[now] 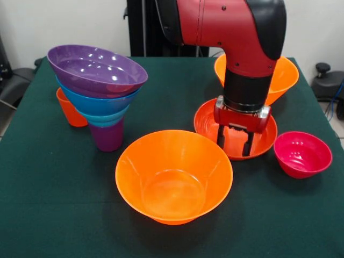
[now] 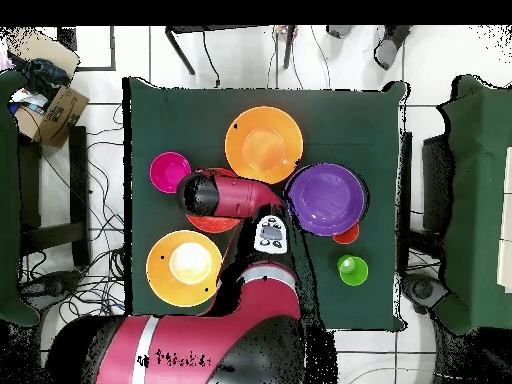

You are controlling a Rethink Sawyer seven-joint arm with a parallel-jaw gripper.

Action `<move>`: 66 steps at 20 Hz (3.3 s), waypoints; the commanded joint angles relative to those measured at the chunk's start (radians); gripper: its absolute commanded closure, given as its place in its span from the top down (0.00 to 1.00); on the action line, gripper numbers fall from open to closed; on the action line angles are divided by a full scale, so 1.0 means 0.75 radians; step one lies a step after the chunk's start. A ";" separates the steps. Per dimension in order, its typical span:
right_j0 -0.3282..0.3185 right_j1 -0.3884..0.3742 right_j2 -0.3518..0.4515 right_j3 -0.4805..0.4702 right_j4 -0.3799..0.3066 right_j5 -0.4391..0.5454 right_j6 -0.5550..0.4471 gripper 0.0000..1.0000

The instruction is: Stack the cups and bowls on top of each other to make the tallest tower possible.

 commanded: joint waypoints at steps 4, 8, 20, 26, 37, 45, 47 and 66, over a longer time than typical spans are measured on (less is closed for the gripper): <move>0.076 0.107 0.008 -0.209 0.113 0.137 0.223 1.00; 0.066 0.104 0.013 -0.199 0.166 0.199 0.250 1.00; 0.039 -0.032 -0.011 -0.159 0.266 0.518 0.228 1.00; 0.051 -0.073 -0.080 -0.225 0.247 0.702 0.243 1.00; 0.054 0.039 -0.091 -0.426 0.348 0.654 0.352 1.00; 0.098 0.174 -0.187 -0.620 0.389 0.697 0.490 1.00; 0.117 0.217 -0.223 -0.674 0.390 0.741 0.543 1.00; 0.192 0.373 -0.376 -0.762 0.439 1.144 1.010 1.00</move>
